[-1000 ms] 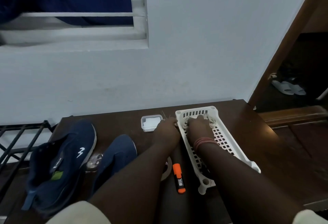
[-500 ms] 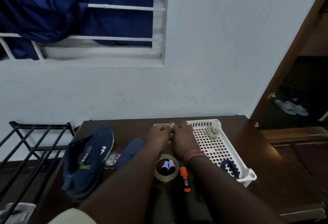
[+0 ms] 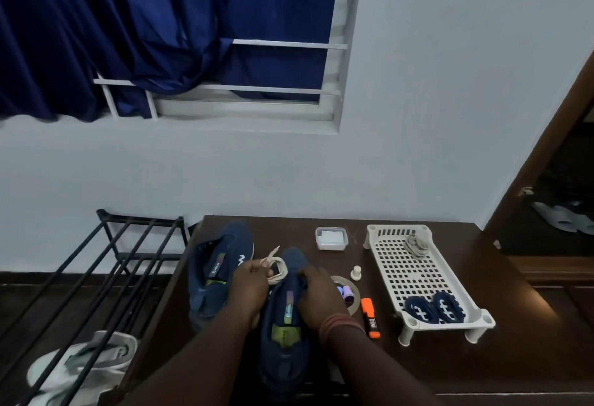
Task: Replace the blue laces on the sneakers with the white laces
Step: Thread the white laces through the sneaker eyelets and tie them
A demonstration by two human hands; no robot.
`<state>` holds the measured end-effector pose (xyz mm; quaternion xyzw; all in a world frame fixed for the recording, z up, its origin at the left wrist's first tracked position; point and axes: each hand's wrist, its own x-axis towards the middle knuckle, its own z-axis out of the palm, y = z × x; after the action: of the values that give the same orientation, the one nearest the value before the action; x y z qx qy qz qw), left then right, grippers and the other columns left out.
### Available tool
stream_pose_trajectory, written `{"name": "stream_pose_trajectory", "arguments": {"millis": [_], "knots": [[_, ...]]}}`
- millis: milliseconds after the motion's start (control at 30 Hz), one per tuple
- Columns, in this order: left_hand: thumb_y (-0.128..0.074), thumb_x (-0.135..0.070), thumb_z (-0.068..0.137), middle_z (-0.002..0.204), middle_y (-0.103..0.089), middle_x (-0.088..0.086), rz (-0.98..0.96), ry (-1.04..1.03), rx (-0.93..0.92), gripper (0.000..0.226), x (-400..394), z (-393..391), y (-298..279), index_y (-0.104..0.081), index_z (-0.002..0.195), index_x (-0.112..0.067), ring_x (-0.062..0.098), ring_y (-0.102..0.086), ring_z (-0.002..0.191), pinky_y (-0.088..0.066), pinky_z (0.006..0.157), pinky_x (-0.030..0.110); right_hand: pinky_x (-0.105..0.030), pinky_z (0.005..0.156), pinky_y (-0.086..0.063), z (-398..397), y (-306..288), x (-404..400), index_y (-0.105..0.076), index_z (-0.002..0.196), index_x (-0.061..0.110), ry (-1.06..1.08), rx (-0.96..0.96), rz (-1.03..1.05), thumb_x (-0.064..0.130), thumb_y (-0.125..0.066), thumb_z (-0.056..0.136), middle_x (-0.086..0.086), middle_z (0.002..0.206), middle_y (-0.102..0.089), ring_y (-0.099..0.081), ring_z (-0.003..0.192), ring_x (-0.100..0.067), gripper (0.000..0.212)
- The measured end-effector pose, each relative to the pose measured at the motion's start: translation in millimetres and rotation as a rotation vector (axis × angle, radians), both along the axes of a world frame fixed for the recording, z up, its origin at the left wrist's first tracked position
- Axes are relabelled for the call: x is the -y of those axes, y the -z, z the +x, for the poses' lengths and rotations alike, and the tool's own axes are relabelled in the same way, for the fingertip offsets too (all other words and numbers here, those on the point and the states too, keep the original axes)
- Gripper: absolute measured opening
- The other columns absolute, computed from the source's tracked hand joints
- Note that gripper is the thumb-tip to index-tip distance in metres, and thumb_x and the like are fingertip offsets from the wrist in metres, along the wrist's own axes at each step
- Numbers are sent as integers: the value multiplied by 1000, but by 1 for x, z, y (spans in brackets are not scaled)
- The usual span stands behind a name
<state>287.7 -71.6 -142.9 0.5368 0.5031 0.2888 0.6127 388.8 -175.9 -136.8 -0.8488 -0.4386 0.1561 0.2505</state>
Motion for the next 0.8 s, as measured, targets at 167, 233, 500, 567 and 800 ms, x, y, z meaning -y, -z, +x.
{"name": "stream_pose_trajectory", "arguments": {"millis": [167,233,500,567,800], "knots": [[-52,-17,102,76,-67,11,-95,88,47,25,22,-9,8,-65,81,-9,20,-57,67,-44,63,29,-38,96,-46,-4,4,15,-58,125,22,12,-20,7,17,-56,84,-5,124,-51,-55,113,-27,40],[-52,-13,100,77,-65,10,-122,128,46,21,25,-14,3,-64,83,-10,19,-55,64,-44,60,28,-33,92,-47,-4,4,19,-60,121,24,17,-43,-4,18,-59,80,-2,121,-53,-56,111,-23,41],[-62,-16,96,79,-73,1,116,312,36,14,6,-20,-28,-75,94,-13,12,-64,70,-48,65,25,-31,106,-43,7,-16,-10,-49,137,34,-57,-220,323,16,-54,83,7,126,-57,-55,117,-9,57],[-65,-18,94,80,-75,2,176,313,-4,13,-2,-20,-34,-77,91,-16,13,-67,72,-51,71,30,-27,100,-45,11,-24,-19,-58,124,32,-97,-167,312,15,-59,87,6,119,-61,-58,107,-7,41],[-73,-17,87,76,-76,0,252,275,-223,5,-21,-22,-34,-78,85,-17,15,-72,73,-57,72,33,-25,66,-51,10,-33,-34,-70,99,18,-43,-574,453,9,-61,92,-10,91,-71,-62,70,-9,15]]}}
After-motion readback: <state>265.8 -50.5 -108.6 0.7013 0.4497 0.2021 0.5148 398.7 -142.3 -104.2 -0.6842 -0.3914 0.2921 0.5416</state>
